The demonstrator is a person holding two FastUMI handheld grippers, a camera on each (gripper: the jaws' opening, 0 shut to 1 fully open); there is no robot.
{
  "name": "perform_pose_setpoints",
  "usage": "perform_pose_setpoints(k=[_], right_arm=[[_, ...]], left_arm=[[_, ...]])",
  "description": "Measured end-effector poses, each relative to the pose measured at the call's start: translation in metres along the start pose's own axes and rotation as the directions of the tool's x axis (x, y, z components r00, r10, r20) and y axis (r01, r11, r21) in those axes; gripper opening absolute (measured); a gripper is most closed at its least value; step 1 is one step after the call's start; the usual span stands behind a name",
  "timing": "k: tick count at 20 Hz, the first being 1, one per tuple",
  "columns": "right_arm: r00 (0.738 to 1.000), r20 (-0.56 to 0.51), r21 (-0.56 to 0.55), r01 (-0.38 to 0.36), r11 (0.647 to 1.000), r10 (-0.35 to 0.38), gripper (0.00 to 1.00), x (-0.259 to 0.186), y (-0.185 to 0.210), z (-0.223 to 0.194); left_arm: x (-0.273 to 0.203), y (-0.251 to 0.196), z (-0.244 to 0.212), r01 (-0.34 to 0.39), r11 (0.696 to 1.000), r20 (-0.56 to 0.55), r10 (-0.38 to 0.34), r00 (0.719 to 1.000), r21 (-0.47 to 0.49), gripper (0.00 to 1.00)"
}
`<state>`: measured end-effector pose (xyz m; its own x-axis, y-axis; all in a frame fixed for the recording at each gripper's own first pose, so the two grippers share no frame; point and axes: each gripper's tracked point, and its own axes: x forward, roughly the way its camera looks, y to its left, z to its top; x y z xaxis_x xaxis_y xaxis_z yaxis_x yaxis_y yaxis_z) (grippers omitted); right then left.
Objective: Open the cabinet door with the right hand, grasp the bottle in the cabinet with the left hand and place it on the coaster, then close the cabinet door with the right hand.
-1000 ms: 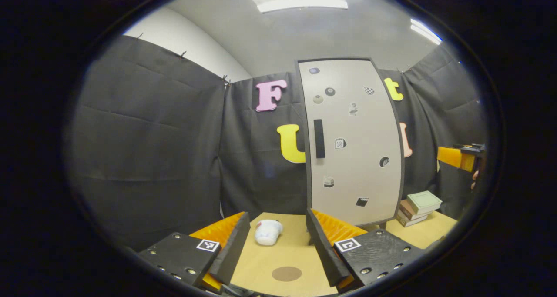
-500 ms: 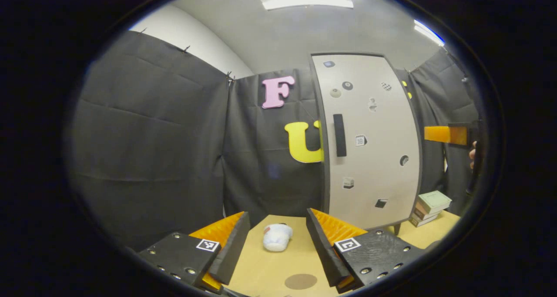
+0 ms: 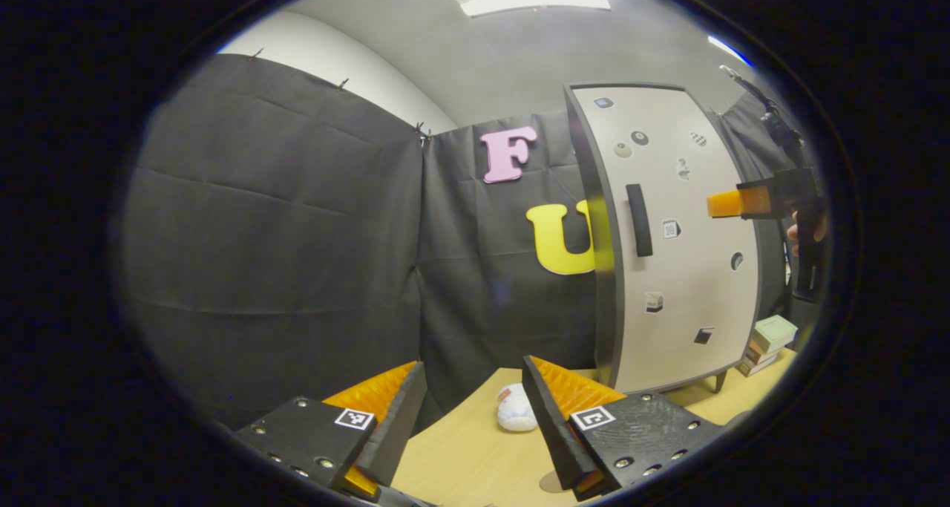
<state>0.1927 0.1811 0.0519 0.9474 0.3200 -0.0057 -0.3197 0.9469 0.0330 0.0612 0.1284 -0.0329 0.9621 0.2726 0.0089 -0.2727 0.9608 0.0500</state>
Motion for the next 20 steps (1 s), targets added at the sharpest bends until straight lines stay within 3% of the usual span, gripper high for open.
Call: perform_pose_setpoints(k=[16,19,20], right_arm=[[0.996,-0.072,-0.006,0.050,0.999,-0.050,0.98,0.115,0.038,-0.013],[0.994,-0.094,0.008,0.054,0.999,-0.053,0.94,0.131,0.043,-0.016],[0.993,-0.099,0.009,0.062,0.998,-0.061,0.80,0.135,0.044,-0.015]], left_arm=[[0.039,0.066,-0.049,-0.059,0.998,-0.079,0.059,0.995,-0.007,0.79],[0.045,0.076,-0.049,-0.072,0.997,-0.077,0.072,0.994,0.003,0.81],[0.047,0.079,-0.052,-0.076,0.997,-0.080,0.076,0.994,0.004,0.79]])
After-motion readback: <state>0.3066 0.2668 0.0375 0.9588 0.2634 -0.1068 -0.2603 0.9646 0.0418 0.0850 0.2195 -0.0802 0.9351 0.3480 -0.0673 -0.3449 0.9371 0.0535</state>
